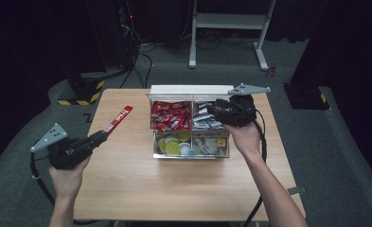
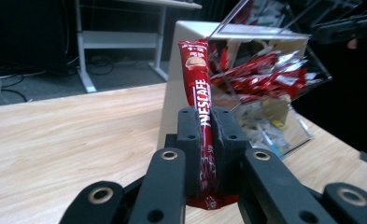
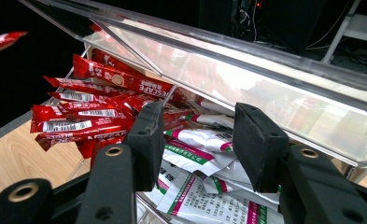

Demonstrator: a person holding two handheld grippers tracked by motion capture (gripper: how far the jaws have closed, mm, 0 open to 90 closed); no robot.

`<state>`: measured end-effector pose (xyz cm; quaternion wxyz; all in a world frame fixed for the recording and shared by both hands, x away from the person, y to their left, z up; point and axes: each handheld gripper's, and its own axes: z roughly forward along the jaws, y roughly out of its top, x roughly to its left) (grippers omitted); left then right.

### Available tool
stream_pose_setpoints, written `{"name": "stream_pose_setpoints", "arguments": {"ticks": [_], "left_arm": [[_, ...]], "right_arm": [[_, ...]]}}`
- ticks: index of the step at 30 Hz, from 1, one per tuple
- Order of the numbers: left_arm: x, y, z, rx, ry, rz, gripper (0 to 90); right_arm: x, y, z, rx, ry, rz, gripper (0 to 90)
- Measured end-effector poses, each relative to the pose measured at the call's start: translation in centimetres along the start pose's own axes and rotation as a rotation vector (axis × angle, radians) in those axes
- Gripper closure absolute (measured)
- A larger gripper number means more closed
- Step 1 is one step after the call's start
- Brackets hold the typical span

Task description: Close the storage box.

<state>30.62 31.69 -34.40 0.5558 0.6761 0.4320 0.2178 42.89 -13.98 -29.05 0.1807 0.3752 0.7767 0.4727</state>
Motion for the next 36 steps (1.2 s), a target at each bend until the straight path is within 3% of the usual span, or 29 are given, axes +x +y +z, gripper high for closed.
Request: {"name": "stream_pose_setpoints", "arguments": {"ticks": [3,9,17,23,36], "left_arm": [[0.3,-0.6,0.1,0.003,0.035,-0.006,83.1],[0.3,-1.7,0.5,0.035,0.090,0.018,83.0],[0.8,-3.5,1.8,0.064,0.106,-0.007,83.0],[0.8,-5.1,3.5,0.088,0.094,-0.024,83.0],[1.0,-6.6,4.7,0.087,0.106,-0.045,83.1]], "right_arm": [[0.0,0.0,0.0,-0.003,-0.001,0.001,53.4],[-0.1,0.0,0.0,-0.004,0.001,-0.001,53.3],[-0.1,-0.1,0.0,-0.009,0.002,-0.002,53.4],[-0.1,-0.1,0.0,-0.007,0.002,-0.005,53.3],[-0.1,-0.2,0.0,-0.017,0.002,-0.003,53.2]]}}
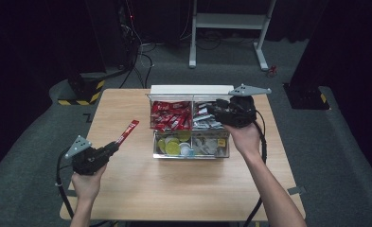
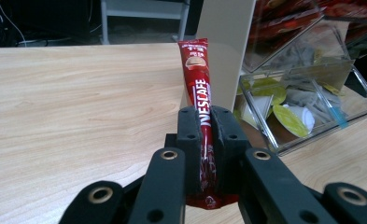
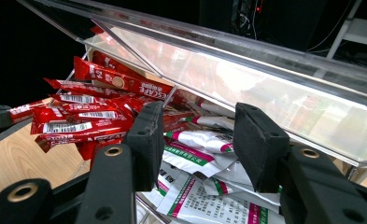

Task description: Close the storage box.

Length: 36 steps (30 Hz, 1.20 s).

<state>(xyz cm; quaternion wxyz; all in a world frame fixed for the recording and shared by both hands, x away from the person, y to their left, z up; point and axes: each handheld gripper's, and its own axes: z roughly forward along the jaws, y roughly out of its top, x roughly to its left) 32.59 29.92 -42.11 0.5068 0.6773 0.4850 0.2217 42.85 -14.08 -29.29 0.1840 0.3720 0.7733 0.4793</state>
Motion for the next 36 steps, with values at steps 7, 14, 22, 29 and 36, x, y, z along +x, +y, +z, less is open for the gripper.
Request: {"name": "stream_pose_setpoints", "arguments": {"ticks": [7,14,22,29,36], "left_arm": [[0.4,-1.2,0.9,0.012,0.025,-0.013,83.0],[0.7,-2.0,1.4,0.027,0.048,-0.015,83.0],[0.9,-3.2,2.8,0.062,0.066,-0.009,83.0],[0.8,-3.7,3.2,0.067,0.072,-0.019,83.0],[1.0,-4.3,3.8,0.082,0.106,0.002,82.9]], "right_arm": [[0.0,0.0,0.0,-0.007,0.002,0.008,53.0],[-0.1,-0.1,0.0,-0.012,0.007,0.013,53.0],[-0.1,-0.1,0.0,-0.008,0.007,0.009,53.0],[-0.1,-0.1,0.0,-0.011,0.011,0.012,53.0],[-0.1,-0.2,0.0,-0.018,0.013,0.015,53.0]]}}
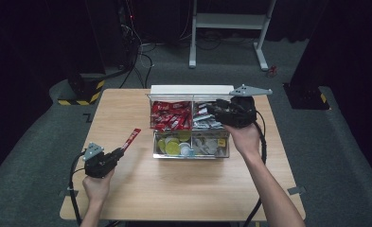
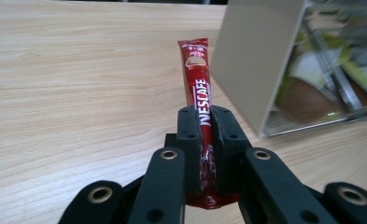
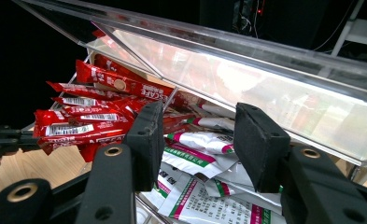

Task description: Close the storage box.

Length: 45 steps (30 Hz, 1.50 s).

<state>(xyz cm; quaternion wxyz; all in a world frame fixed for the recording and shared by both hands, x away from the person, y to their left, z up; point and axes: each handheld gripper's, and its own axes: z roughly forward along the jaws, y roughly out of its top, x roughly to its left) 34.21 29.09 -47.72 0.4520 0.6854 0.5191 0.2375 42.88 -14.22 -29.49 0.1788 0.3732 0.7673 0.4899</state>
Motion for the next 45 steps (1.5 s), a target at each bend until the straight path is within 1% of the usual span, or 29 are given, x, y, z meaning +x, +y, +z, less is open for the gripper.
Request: {"name": "stream_pose_setpoints", "arguments": {"ticks": [2,7,10,13,16,20,21,25,27,29,31,34,37,42,45], "left_arm": [[0.1,-0.3,0.3,0.008,0.005,-0.003,82.9],[0.1,-0.7,0.9,0.021,0.018,0.005,82.9],[0.1,-0.8,1.2,0.029,0.021,-0.001,82.9],[0.0,-1.0,1.6,0.043,0.041,0.016,82.8],[0.1,-1.2,2.0,0.051,0.052,0.020,82.8],[0.3,-1.3,2.3,0.052,0.065,0.010,82.8],[0.3,-1.3,2.4,0.054,0.066,0.004,82.7],[0.3,-1.5,2.8,0.061,0.068,0.005,82.5],[0.3,-1.6,3.0,0.072,0.070,0.014,82.5],[0.2,-1.8,3.2,0.075,0.073,0.013,82.4],[0.3,-2.0,3.3,0.081,0.074,0.010,82.4],[0.3,-2.1,3.5,0.085,0.081,0.018,82.3],[0.2,-2.2,3.5,0.084,0.084,0.014,81.9],[0.3,-2.5,3.5,0.102,0.089,0.018,81.5],[0.4,-2.6,3.6,0.105,0.095,0.020,81.2]], "right_arm": [[-0.1,0.0,0.0,-0.002,0.005,0.002,53.2],[-0.1,-0.1,0.0,-0.007,0.008,0.004,53.2],[-0.1,-0.1,0.0,-0.007,0.010,0.004,53.1],[-0.2,-0.2,0.0,-0.009,0.014,0.007,53.1],[-0.2,-0.2,0.0,-0.014,0.014,0.006,53.1],[-0.3,-0.3,0.1,-0.013,0.015,0.009,52.9],[-0.3,-0.2,0.1,-0.011,0.014,0.008,52.9],[-0.3,-0.2,0.1,-0.012,0.014,0.009,52.6],[-0.2,-0.2,0.1,-0.012,0.010,0.010,52.3],[-0.2,-0.2,0.1,-0.012,0.009,0.011,52.2],[-0.2,-0.2,0.1,-0.011,0.010,0.013,52.2],[-0.2,-0.2,0.1,-0.011,0.010,0.011,52.2],[-0.1,-0.3,0.1,-0.014,0.006,0.008,52.0],[0.0,-0.3,0.0,-0.016,0.005,0.008,51.9],[0.1,-0.3,0.0,-0.014,0.003,0.005,51.6]]}}
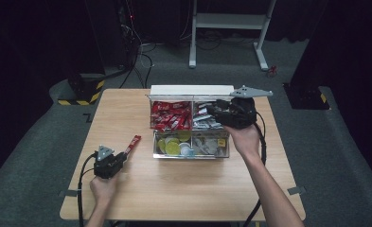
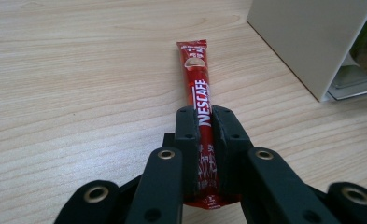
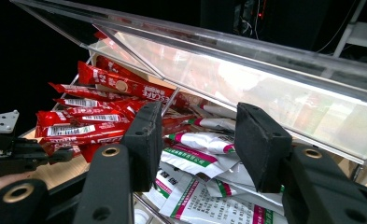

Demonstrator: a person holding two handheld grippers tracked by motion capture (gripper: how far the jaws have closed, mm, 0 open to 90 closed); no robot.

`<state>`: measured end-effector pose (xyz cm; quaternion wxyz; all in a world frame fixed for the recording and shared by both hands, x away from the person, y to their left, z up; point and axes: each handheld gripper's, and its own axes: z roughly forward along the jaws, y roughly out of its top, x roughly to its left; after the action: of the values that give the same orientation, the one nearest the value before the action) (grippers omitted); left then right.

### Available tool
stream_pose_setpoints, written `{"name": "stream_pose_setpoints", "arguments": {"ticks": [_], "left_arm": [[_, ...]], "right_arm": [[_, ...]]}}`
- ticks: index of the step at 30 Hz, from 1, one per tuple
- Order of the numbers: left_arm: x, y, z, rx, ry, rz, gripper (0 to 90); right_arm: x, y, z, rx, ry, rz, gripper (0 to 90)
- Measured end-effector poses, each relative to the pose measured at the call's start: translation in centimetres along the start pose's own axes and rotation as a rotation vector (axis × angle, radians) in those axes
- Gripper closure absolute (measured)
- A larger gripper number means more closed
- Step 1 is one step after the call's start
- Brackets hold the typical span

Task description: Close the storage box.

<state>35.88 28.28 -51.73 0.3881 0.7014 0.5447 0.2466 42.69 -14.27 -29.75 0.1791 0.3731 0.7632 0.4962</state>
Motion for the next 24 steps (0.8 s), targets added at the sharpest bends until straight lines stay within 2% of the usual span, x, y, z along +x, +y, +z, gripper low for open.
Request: {"name": "stream_pose_setpoints", "arguments": {"ticks": [11,15,19,24], "left_arm": [[0.15,-0.57,0.38,0.014,-0.012,-0.009,79.8],[0.03,-0.62,0.41,0.028,-0.028,-0.003,73.0],[-0.06,-0.72,0.40,0.053,-0.025,0.018,63.0],[-0.04,-0.99,-0.03,0.063,-0.030,0.035,55.6]], "right_arm": [[0.00,-0.05,-0.24,-0.003,-0.011,-0.011,51.5],[0.00,-0.06,-0.45,-0.004,-0.013,-0.006,51.5],[-0.17,-0.11,-0.53,-0.002,-0.018,-0.007,51.3],[-0.13,-0.23,-0.85,-0.004,-0.023,-0.003,50.4]]}}
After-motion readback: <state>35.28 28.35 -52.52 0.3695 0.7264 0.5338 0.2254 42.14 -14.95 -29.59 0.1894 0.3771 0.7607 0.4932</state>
